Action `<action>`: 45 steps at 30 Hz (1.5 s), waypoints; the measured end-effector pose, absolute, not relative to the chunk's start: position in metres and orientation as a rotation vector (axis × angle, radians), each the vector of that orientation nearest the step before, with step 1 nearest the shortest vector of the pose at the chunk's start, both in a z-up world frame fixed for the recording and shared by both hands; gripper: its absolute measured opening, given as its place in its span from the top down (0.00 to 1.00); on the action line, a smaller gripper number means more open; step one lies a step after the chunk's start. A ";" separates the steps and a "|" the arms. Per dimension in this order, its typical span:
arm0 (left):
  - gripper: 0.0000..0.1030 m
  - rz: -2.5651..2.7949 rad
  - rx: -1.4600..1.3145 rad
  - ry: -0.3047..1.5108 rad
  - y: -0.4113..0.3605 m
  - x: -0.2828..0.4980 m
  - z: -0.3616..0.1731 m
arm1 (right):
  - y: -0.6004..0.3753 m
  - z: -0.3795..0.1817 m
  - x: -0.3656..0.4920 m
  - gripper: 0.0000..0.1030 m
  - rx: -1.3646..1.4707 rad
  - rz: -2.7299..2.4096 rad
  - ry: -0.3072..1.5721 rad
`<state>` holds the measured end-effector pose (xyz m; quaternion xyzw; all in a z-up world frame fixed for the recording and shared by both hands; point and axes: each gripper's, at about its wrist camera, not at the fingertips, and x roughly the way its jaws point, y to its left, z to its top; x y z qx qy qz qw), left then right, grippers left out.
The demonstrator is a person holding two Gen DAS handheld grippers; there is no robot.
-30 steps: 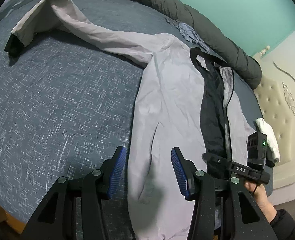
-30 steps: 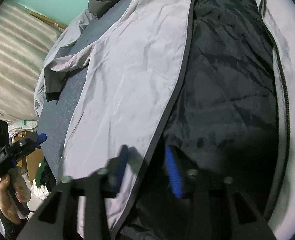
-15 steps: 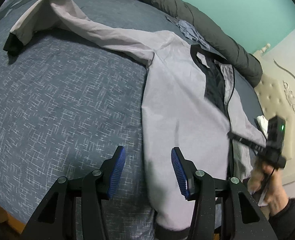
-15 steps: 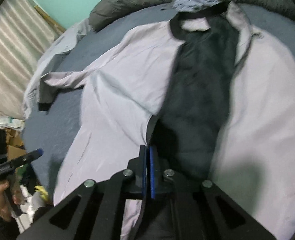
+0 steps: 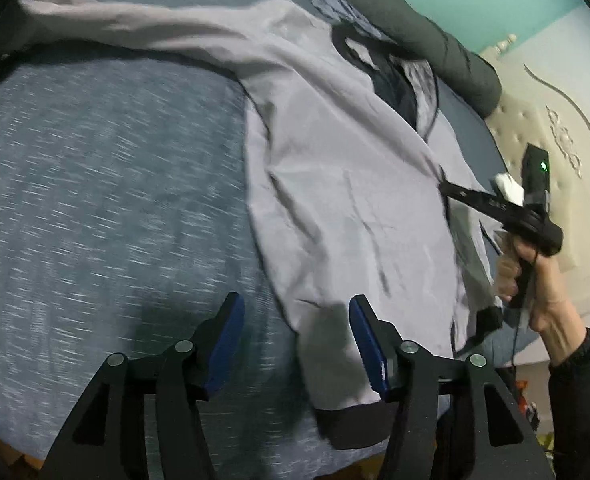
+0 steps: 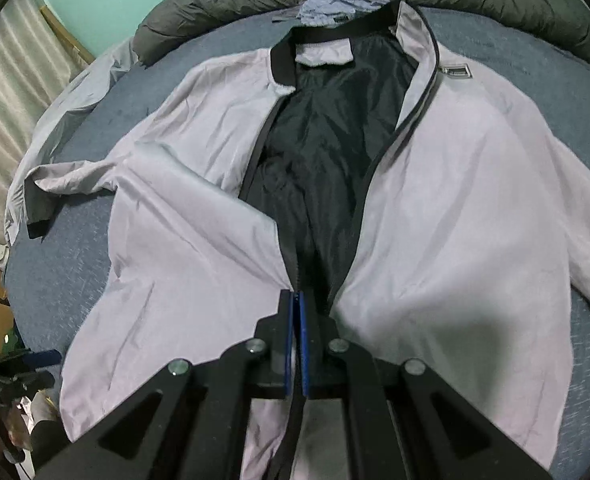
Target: Fold clothes
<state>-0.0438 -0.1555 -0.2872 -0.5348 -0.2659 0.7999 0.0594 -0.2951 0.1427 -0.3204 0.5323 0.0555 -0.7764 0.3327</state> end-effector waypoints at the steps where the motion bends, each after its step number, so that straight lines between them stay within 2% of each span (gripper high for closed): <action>1: 0.43 2.414 -1.632 -0.802 -0.152 -0.045 -0.290 | 0.144 -0.321 -0.295 0.94 1.392 -2.027 0.139; 12: 0.43 2.330 -1.662 -0.845 -0.142 -0.041 -0.310 | 0.176 -0.296 -0.271 0.90 1.345 -1.983 0.115; 17: 0.44 2.293 -1.676 -0.835 -0.134 -0.030 -0.312 | 0.194 -0.285 -0.244 0.89 1.337 -1.953 0.166; 19: 0.58 2.278 -1.668 -0.837 -0.130 -0.030 -0.313 | 0.205 -0.281 -0.238 0.89 1.333 -1.955 0.163; 20: 0.71 2.268 -1.664 -0.847 -0.129 -0.029 -0.314 | 0.211 -0.279 -0.237 0.89 1.334 -1.963 0.169; 21: 0.79 2.270 -1.663 -0.838 -0.127 -0.027 -0.313 | 0.217 -0.278 -0.235 0.89 1.336 -1.972 0.176; 23: 0.90 2.289 -1.663 -0.793 -0.123 -0.024 -0.310 | 0.233 -0.275 -0.235 0.89 1.352 -1.993 0.181; 29: 0.96 2.363 -1.612 -0.732 -0.129 -0.010 -0.278 | 0.288 -0.264 -0.233 0.88 1.382 -2.074 0.239; 30: 0.96 2.381 -1.608 -0.721 -0.132 -0.007 -0.272 | 0.296 -0.266 -0.233 0.83 1.402 -2.073 0.238; 31: 0.96 2.397 -1.607 -0.712 -0.136 -0.006 -0.268 | 0.304 -0.268 -0.233 0.72 1.423 -2.071 0.236; 32: 0.96 2.401 -1.612 -0.712 -0.139 -0.005 -0.266 | 0.316 -0.273 -0.233 0.67 1.454 -2.077 0.230; 33: 0.96 2.398 -1.619 -0.717 -0.141 -0.004 -0.266 | 0.324 -0.277 -0.233 0.64 1.474 -2.092 0.231; 35: 0.96 2.386 -1.640 -0.729 -0.147 -0.001 -0.271 | 0.340 -0.286 -0.232 0.63 1.518 -2.104 0.200; 38: 0.96 2.379 -1.658 -0.740 -0.142 -0.003 -0.279 | 0.360 -0.303 -0.232 0.51 1.595 -2.088 0.119; 45: 0.96 2.395 -1.655 -0.758 -0.142 -0.006 -0.284 | 0.371 -0.336 -0.227 0.50 1.698 -2.055 -0.003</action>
